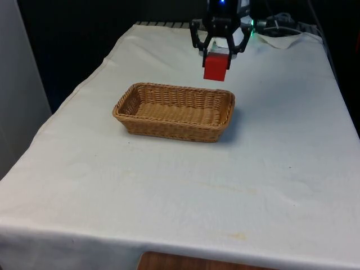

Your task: Pick up the cube and place it into the basket.

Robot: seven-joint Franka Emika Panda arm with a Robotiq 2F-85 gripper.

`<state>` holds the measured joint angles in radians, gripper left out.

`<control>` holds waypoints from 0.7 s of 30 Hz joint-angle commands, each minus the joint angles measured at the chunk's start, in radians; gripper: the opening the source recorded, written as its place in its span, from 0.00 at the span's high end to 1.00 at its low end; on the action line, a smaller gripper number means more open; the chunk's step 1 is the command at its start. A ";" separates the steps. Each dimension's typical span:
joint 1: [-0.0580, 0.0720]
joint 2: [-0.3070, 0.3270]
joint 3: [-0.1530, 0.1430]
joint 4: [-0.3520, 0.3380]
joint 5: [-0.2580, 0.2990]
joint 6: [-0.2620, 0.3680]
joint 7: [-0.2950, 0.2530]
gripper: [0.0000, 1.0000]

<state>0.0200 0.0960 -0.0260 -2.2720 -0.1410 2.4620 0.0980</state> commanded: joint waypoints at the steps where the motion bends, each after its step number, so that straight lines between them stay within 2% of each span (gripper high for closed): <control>1: -0.007 0.003 -0.003 -0.007 0.018 0.017 -0.023 0.98; 7: -0.013 0.012 -0.046 -0.018 0.024 0.031 -0.071 0.98; 8: -0.007 0.011 -0.052 -0.013 0.008 0.017 -0.057 0.98; 9: -0.014 0.014 -0.053 -0.019 0.026 0.032 -0.078 0.98; 17: -0.021 0.036 -0.107 -0.016 0.044 0.045 -0.147 0.98; 18: -0.014 0.033 -0.108 -0.014 0.025 0.035 -0.126 0.98; 19: -0.021 0.039 -0.119 -0.013 0.042 0.043 -0.158 0.98; 21: -0.019 0.040 -0.129 -0.010 0.039 0.040 -0.166 0.98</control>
<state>0.0040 0.1360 -0.1570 -2.2840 -0.1120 2.5000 -0.0560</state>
